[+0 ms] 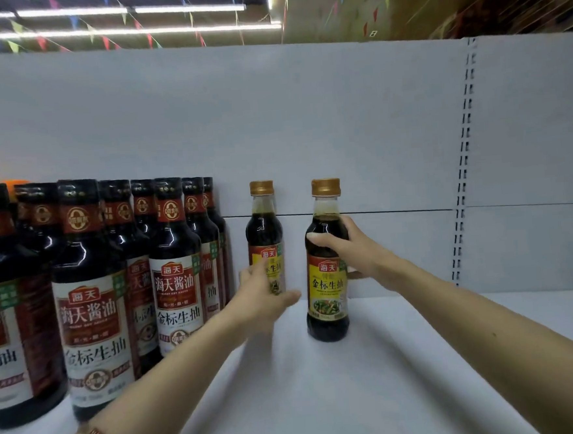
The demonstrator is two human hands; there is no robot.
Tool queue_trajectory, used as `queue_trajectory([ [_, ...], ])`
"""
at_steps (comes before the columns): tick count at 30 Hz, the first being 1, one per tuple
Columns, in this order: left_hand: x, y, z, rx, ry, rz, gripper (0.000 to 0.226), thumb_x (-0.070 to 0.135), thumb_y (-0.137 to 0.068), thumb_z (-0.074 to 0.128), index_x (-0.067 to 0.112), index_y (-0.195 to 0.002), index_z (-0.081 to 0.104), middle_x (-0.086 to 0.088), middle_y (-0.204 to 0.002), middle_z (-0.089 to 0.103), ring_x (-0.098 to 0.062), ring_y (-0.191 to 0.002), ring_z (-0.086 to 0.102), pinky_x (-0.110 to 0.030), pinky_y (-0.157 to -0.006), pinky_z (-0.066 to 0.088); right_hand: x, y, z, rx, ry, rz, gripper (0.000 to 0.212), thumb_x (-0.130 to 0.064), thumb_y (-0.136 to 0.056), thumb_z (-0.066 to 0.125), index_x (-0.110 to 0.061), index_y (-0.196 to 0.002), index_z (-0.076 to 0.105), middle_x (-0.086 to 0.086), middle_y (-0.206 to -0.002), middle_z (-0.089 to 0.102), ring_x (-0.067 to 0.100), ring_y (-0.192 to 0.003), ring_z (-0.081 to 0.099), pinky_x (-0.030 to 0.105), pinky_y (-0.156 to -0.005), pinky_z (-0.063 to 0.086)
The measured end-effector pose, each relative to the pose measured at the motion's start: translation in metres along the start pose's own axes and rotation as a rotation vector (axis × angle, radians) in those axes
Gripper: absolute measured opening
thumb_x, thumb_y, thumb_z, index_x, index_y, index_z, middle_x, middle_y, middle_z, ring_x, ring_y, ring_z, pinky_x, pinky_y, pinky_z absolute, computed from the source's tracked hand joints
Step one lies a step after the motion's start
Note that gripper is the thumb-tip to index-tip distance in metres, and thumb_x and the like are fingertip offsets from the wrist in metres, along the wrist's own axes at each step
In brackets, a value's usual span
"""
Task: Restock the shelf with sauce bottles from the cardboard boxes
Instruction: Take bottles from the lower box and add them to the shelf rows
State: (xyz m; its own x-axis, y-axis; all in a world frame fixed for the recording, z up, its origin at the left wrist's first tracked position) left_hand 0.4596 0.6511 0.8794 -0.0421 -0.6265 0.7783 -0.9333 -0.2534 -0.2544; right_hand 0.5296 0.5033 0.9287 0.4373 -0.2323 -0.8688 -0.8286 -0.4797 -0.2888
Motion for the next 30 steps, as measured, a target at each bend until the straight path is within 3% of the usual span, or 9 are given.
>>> queue_trajectory([
  [3, 0.008, 0.021, 0.006, -0.074, -0.066, 0.084, 0.091, 0.038, -0.086, 0.067, 0.024, -0.153, 0.009, -0.002, -0.158, 0.013, -0.023, -0.141, 0.029, -0.042, -0.115, 0.029, -0.005, 0.006, -0.002, -0.032, 0.023, 0.032, 0.050, -0.049, -0.088, 0.062, -0.034, -0.128, 0.036, -0.006, -0.116, 0.058, 0.017, -0.099, 0.063, 0.043, -0.083, 0.053],
  [5, 0.010, 0.028, 0.010, -0.082, -0.061, 0.131, 0.093, 0.040, -0.081, 0.072, 0.023, -0.152, 0.014, 0.001, -0.156, 0.019, -0.018, -0.139, 0.032, -0.037, -0.114, 0.032, -0.012, 0.010, 0.005, -0.034, 0.057, -0.007, 0.051, -0.052, -0.086, 0.063, -0.035, -0.128, 0.039, -0.006, -0.116, 0.060, 0.017, -0.096, 0.066, 0.042, -0.079, 0.058],
  [9, 0.002, 0.034, 0.007, -0.004, 0.049, 0.143, 0.079, 0.034, -0.071, 0.083, 0.022, -0.133, 0.034, 0.008, -0.130, 0.046, -0.005, -0.108, 0.055, -0.024, -0.091, 0.052, -0.023, 0.017, 0.032, -0.033, 0.048, -0.082, 0.062, -0.061, -0.077, 0.068, -0.040, -0.129, 0.040, -0.009, -0.116, 0.062, 0.013, -0.093, 0.069, 0.034, -0.067, 0.060],
  [11, -0.005, 0.035, -0.002, 0.077, 0.064, 0.128, 0.069, 0.029, -0.073, 0.082, 0.023, -0.126, 0.038, 0.009, -0.118, 0.051, -0.005, -0.099, 0.058, -0.020, -0.081, 0.053, -0.026, 0.017, 0.045, -0.064, 0.040, -0.091, 0.065, -0.061, -0.079, 0.067, -0.039, -0.133, 0.039, -0.009, -0.120, 0.061, 0.014, -0.098, 0.068, 0.036, -0.071, 0.060],
  [14, -0.007, 0.039, -0.016, 0.173, 0.053, 0.145, 0.055, 0.023, -0.076, 0.080, 0.021, -0.118, 0.045, 0.015, -0.105, 0.049, -0.002, -0.085, 0.055, -0.013, -0.063, 0.049, -0.029, 0.014, 0.056, -0.244, -0.033, -0.014, 0.058, -0.052, -0.089, 0.060, -0.037, -0.139, 0.035, -0.008, -0.123, 0.058, 0.016, -0.103, 0.064, 0.039, -0.083, 0.055],
  [17, -0.010, 0.038, -0.021, 0.198, 0.013, 0.156, 0.052, 0.023, -0.079, 0.077, 0.020, -0.121, 0.046, 0.013, -0.109, 0.046, -0.006, -0.095, 0.056, -0.016, -0.072, 0.050, -0.033, 0.009, 0.055, -0.367, -0.053, 0.010, 0.048, -0.045, -0.093, 0.059, -0.041, -0.138, 0.042, -0.011, -0.123, 0.060, 0.015, -0.109, 0.061, 0.039, -0.092, 0.053],
  [21, -0.016, 0.031, -0.024, 0.195, -0.010, 0.136, 0.051, 0.019, -0.083, 0.073, 0.015, -0.127, 0.046, 0.004, -0.119, 0.047, -0.014, -0.108, 0.055, -0.032, -0.092, 0.053, -0.042, -0.001, 0.054, -0.301, 0.064, -0.106, 0.045, -0.040, -0.092, 0.062, -0.033, -0.135, 0.053, -0.004, -0.117, 0.068, 0.008, -0.102, 0.066, 0.022, -0.076, 0.055],
  [27, -0.023, 0.019, -0.026, 0.199, -0.067, 0.123, 0.049, 0.020, -0.086, 0.070, 0.016, -0.130, 0.047, -0.001, -0.123, 0.049, -0.018, -0.112, 0.055, -0.040, -0.098, 0.050, -0.038, -0.019, 0.050, -0.114, 0.131, -0.091, 0.064, -0.044, -0.078, 0.076, -0.017, -0.129, 0.048, 0.008, -0.105, 0.069, 0.017, -0.088, 0.072, 0.031, -0.075, 0.060],
  [30, -0.026, 0.013, -0.026, 0.198, -0.116, 0.127, 0.045, 0.023, -0.087, 0.068, 0.018, -0.128, 0.050, -0.001, -0.120, 0.051, -0.018, -0.111, 0.055, -0.038, -0.099, 0.048, -0.038, -0.023, 0.052, -0.072, 0.180, -0.108, 0.061, -0.047, -0.077, 0.076, -0.012, -0.121, 0.052, 0.007, -0.105, 0.068, 0.019, -0.089, 0.071, 0.037, -0.079, 0.061],
])
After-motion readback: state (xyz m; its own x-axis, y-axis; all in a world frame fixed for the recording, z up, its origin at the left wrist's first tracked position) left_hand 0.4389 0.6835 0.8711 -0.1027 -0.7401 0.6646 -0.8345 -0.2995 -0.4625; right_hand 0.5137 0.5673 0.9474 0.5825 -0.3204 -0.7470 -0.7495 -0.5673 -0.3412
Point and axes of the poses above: each hand's wrist, its own y-axis away from the middle knuckle, its own z-axis out of the palm, x = y × z, the point moved 7 cm from there along -y, towards the middle knuckle
